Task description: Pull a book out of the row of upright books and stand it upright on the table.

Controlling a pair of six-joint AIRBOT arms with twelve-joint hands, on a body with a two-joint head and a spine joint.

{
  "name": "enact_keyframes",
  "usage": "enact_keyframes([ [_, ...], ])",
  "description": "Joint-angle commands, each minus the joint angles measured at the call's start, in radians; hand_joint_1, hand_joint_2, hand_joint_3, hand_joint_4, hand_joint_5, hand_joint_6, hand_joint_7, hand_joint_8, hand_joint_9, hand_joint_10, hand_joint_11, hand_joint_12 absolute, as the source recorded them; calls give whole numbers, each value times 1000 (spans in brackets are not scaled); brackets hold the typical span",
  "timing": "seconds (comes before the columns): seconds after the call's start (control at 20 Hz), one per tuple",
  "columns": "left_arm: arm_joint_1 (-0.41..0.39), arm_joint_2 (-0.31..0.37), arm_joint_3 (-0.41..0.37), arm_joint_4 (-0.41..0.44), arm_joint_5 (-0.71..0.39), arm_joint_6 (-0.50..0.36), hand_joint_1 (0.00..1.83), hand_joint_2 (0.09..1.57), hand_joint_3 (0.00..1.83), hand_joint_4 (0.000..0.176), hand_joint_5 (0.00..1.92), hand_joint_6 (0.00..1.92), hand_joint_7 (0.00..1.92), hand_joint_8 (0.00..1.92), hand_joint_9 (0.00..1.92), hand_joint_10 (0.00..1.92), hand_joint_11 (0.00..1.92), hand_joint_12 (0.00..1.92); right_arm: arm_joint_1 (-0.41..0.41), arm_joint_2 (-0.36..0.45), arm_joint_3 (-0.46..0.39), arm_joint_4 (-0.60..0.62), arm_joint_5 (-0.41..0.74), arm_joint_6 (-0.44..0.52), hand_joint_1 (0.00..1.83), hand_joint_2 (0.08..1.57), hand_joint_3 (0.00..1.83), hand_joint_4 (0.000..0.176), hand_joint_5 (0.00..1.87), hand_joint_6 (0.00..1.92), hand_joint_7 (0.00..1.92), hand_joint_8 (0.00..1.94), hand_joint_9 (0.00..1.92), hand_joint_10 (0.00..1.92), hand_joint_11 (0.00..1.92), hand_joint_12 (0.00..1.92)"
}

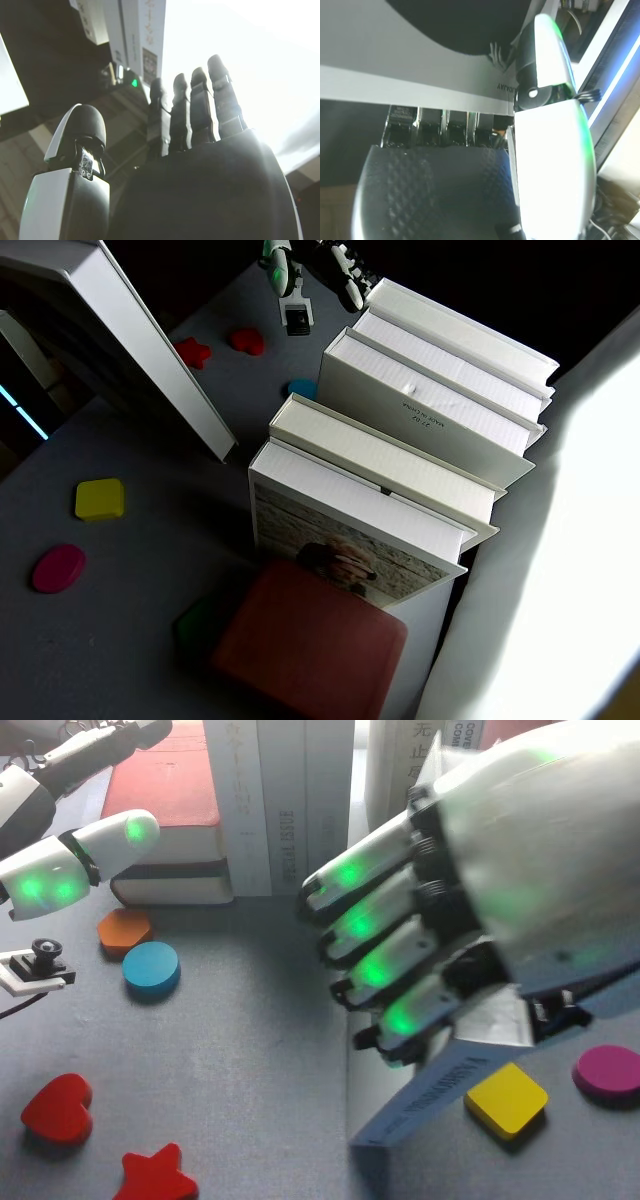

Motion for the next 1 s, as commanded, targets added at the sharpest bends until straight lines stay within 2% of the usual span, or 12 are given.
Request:
enact_keyframes([
  [0.0, -5, -4, 2, -26, -118, -9, 393, 1383, 1, 21, 277, 8, 180, 4, 87, 12, 0, 395, 7, -12, 14, 94, -35, 9, 1196, 1239, 11, 0, 857, 1056, 662, 1714, 443, 1921, 219, 1921],
  [0.2, -5, -5, 4, -26, -115, -9, 368, 1386, 0, 31, 285, 3, 168, 0, 87, 5, 0, 447, -22, -79, 95, 110, -81, 38, 1196, 1239, 11, 0, 857, 1056, 662, 1714, 443, 1921, 219, 1921],
  [0.3, -5, -8, 5, -26, -114, -9, 380, 1382, 0, 10, 293, 3, 188, 2, 111, 8, 0, 532, -41, -105, 138, 141, -104, 40, 1196, 1239, 10, 0, 857, 1056, 662, 1714, 443, 1921, 219, 1921],
  [0.45, -5, -9, 6, -26, -114, -9, 382, 1383, 0, 15, 292, 2, 185, 0, 108, 6, 0, 544, -65, -151, 207, 163, -111, 88, 1196, 1240, 10, 0, 857, 1056, 662, 1714, 443, 1921, 219, 1921],
  [0.5, -5, -9, 6, -26, -114, -9, 384, 1371, 0, 28, 271, 4, 158, 0, 71, 6, 0, 413, -72, -165, 228, 166, -111, 104, 1196, 1240, 10, 0, 857, 1056, 662, 1714, 443, 1921, 219, 1921],
  [0.6, -6, -10, 7, -26, -114, -9, 365, 1349, 0, 17, 286, 5, 165, 2, 78, 8, 0, 370, -83, -186, 264, 193, -111, 113, 1196, 1240, 10, 0, 857, 1056, 662, 1714, 443, 1921, 219, 1921],
  [0.65, -6, -10, 7, -26, -115, -9, 379, 1299, 0, 0, 359, 22, 283, 13, 202, 53, 0, 946, -88, -193, 278, 209, -112, 114, 1196, 1240, 10, 0, 857, 1056, 662, 1714, 443, 1921, 219, 1921],
  [0.7, -6, -9, 7, -26, -115, -9, 238, 1232, 0, 64, 280, 16, 215, 1, 130, 16, 0, 665, -88, -196, 286, 214, -115, 115, 1196, 1240, 9, 0, 857, 1056, 662, 1714, 443, 1921, 219, 1921],
  [0.8, -6, -9, 7, -27, -118, -9, 92, 1430, 9, 0, 273, 9, 311, 29, 296, 47, 0, 1012, -90, -203, 308, 234, -122, 119, 1196, 1240, 9, 0, 857, 1056, 662, 1714, 442, 1921, 219, 1921],
  [0.85, -6, -9, 8, -29, -119, -9, 92, 1430, 9, 0, 273, 9, 311, 29, 296, 47, 0, 1012, -93, -209, 324, 252, -122, 121, 1196, 1240, 9, 0, 857, 1056, 662, 1714, 442, 1921, 219, 1921],
  [0.9, -6, -9, 8, -32, -119, -9, 327, 1430, 0, 0, 320, 21, 400, 35, 439, 91, 0, 1310, -97, -217, 337, 266, -123, 121, 1196, 1240, 9, 0, 857, 1056, 662, 1714, 442, 1921, 219, 1921],
  [0.95, -6, -10, 10, -36, -119, -10, 312, 1372, 0, 0, 191, 7, 140, 6, 98, 17, 0, 783, -103, -225, 354, 283, -123, 121, 1196, 1240, 9, 0, 857, 1056, 662, 1714, 442, 1921, 219, 1921],
])
